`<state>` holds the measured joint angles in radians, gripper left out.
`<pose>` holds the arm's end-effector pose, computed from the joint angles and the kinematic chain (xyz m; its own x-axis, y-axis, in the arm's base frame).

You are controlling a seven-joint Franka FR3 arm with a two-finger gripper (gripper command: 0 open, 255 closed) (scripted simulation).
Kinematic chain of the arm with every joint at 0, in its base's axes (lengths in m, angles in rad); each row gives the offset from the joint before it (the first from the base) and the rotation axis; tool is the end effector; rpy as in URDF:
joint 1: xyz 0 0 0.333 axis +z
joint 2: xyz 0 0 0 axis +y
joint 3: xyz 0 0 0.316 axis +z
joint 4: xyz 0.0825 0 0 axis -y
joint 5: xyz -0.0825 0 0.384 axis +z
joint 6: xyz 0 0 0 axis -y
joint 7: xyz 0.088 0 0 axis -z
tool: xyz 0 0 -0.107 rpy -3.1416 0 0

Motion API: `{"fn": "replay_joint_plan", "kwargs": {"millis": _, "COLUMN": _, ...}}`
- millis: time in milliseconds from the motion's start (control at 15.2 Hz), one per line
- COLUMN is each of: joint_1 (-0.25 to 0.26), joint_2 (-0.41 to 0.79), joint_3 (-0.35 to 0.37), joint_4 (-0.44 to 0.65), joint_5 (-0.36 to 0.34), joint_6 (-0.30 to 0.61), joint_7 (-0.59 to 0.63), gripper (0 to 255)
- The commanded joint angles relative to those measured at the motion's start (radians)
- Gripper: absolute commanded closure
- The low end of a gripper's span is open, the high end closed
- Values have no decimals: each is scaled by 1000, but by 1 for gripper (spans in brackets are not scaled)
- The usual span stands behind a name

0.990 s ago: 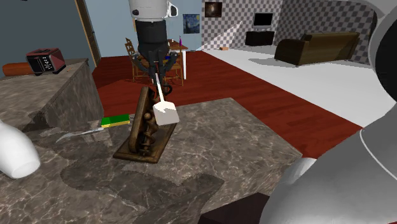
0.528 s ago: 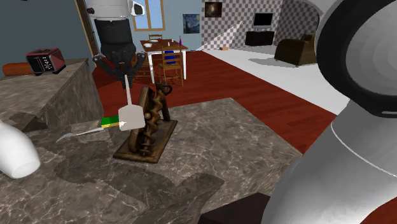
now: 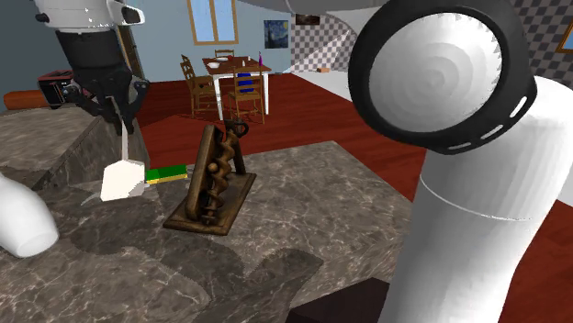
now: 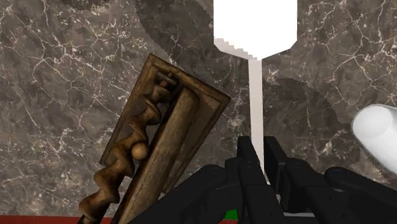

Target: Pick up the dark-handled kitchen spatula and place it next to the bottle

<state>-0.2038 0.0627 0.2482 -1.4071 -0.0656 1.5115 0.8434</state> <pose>0.5676 0.0125 0.6619 0.6915 -0.7193 0.0663 -0.7209 -0.6930 0.0005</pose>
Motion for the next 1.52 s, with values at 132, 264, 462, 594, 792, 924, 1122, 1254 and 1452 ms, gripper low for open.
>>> {"fn": "replay_joint_plan", "kwargs": {"millis": 132, "joint_1": 63, "joint_2": 172, "joint_3": 37, "joint_4": 230, "joint_5": -54, "joint_6": -68, "joint_7": 82, "gripper": 255}}
{"fn": "replay_joint_plan", "kwargs": {"millis": 264, "joint_1": 108, "joint_2": 278, "joint_3": 49, "joint_4": 381, "joint_5": -90, "joint_6": -120, "joint_7": 116, "gripper": 255}}
{"fn": "replay_joint_plan", "kwargs": {"millis": 462, "joint_1": 161, "joint_2": 389, "joint_3": 49, "joint_4": 538, "joint_5": -124, "joint_6": -169, "joint_7": 141, "gripper": 255}}
{"fn": "replay_joint_plan", "kwargs": {"millis": 594, "joint_1": 147, "joint_2": 357, "joint_3": 51, "joint_4": 457, "joint_5": -114, "joint_6": -120, "joint_7": 143, "gripper": 255}}
{"fn": "replay_joint_plan", "kwargs": {"millis": 792, "joint_1": 131, "joint_2": 320, "joint_3": 52, "joint_4": 357, "joint_5": -102, "joint_6": -56, "joint_7": 146, "gripper": 255}}
{"fn": "replay_joint_plan", "kwargs": {"millis": 924, "joint_1": 122, "joint_2": 301, "joint_3": 53, "joint_4": 300, "joint_5": -96, "joint_6": -18, "joint_7": 147, "gripper": 255}}
{"fn": "replay_joint_plan", "kwargs": {"millis": 1122, "joint_1": 113, "joint_2": 279, "joint_3": 53, "joint_4": 224, "joint_5": -89, "joint_6": 35, "joint_7": 148, "gripper": 255}}
{"fn": "replay_joint_plan", "kwargs": {"millis": 1254, "joint_1": 107, "joint_2": 267, "joint_3": 52, "joint_4": 179, "joint_5": -86, "joint_6": 69, "joint_7": 149, "gripper": 255}}
{"fn": "replay_joint_plan", "kwargs": {"millis": 1452, "joint_1": 101, "joint_2": 252, "joint_3": 52, "joint_4": 117, "joint_5": -81, "joint_6": 117, "joint_7": 151, "gripper": 255}}
